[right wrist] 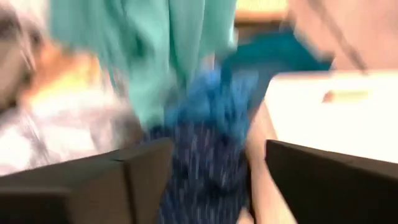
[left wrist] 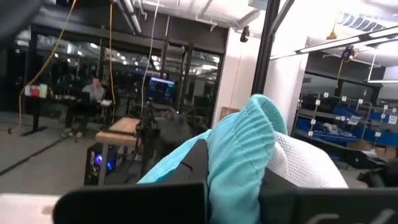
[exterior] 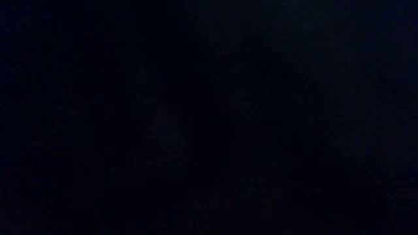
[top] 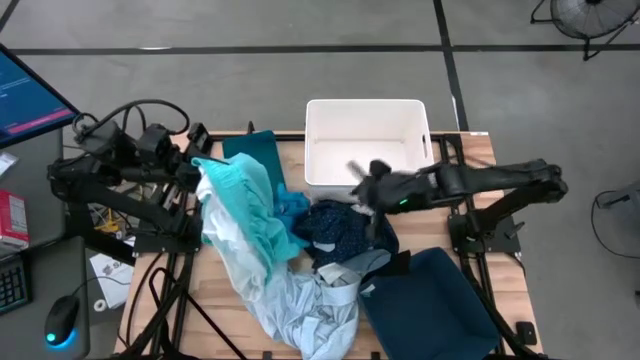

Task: Pick & Place Cloths
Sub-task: Put the light blue shorts into the dark blue bin

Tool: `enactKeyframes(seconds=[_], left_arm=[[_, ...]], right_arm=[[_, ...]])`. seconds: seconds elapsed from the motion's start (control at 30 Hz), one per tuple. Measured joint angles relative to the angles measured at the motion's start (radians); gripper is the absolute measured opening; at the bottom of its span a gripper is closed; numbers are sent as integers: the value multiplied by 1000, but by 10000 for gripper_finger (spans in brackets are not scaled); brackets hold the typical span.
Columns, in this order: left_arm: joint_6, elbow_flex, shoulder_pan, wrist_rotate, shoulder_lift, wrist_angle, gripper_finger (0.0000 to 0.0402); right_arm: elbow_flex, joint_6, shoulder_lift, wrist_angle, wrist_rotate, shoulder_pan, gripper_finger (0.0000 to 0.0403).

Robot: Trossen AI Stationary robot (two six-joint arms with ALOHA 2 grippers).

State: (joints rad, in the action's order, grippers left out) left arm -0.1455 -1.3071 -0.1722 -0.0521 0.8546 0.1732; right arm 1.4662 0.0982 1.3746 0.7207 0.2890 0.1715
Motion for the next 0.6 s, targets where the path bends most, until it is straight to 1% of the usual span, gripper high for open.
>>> enactKeyframes(seconds=[0.1, 0.17, 0.23, 0.33, 0.5, 0.6], left_arm=[[43, 0, 0, 8, 25, -54, 2], [82, 0, 1, 25, 47, -98, 2], [118, 0, 3, 45, 76, -165, 2], [141, 0, 21, 92, 124, -242, 2], [134, 0, 53, 178, 182, -345, 2], [116, 0, 71, 221, 204, -376, 2]], right_arm=[[1, -41, -47, -196, -4, -8, 311], [1, -82, -54, -336, -43, -12, 330], [2, -99, -43, -478, -103, -21, 341], [2, -98, -9, -598, -186, -42, 344], [0, -82, 55, -685, -260, -81, 338], [1, -50, 98, -739, -337, -98, 336]])
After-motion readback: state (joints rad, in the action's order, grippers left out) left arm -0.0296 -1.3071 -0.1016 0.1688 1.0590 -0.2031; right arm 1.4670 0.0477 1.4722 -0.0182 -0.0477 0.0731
